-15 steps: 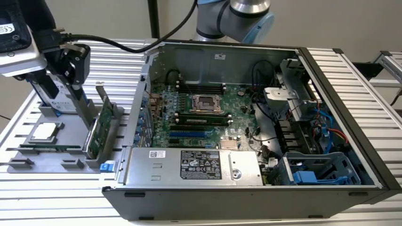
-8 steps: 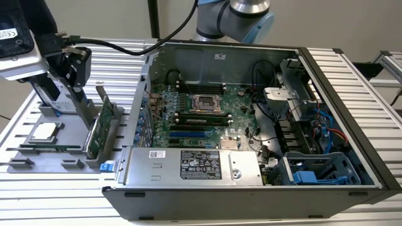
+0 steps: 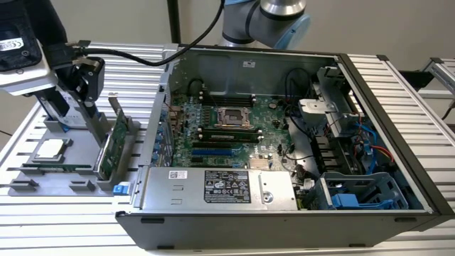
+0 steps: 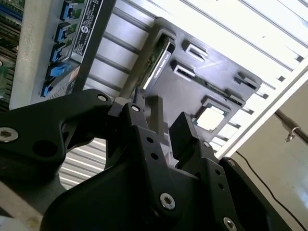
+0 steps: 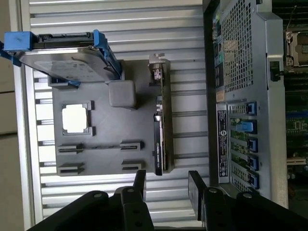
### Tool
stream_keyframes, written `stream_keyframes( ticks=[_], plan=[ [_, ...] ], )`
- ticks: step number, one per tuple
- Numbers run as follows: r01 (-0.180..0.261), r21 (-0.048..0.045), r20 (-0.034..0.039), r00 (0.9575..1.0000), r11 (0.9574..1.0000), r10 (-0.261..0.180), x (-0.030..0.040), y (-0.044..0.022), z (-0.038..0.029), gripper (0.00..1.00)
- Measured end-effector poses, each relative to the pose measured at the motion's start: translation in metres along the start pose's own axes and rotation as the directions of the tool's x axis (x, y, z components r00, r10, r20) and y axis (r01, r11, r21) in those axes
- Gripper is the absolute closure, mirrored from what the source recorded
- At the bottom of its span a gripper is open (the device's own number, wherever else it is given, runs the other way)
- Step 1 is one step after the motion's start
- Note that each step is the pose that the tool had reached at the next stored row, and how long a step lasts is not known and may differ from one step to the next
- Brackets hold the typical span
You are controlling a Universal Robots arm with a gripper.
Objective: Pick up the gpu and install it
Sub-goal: 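Pick up the gpu and move the gpu toward the slot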
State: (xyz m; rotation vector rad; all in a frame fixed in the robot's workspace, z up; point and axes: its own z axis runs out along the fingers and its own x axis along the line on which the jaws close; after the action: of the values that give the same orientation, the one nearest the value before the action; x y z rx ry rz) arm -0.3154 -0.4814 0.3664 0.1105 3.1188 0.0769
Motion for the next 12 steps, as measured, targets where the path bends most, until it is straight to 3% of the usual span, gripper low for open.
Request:
stream_keyframes(
  ticks=[12],
  plan=[
    [0.0,0.0001,0.0,1.0,1.0,0.0,0.0002,-0.0004,0.0078,0.0]
  ],
)
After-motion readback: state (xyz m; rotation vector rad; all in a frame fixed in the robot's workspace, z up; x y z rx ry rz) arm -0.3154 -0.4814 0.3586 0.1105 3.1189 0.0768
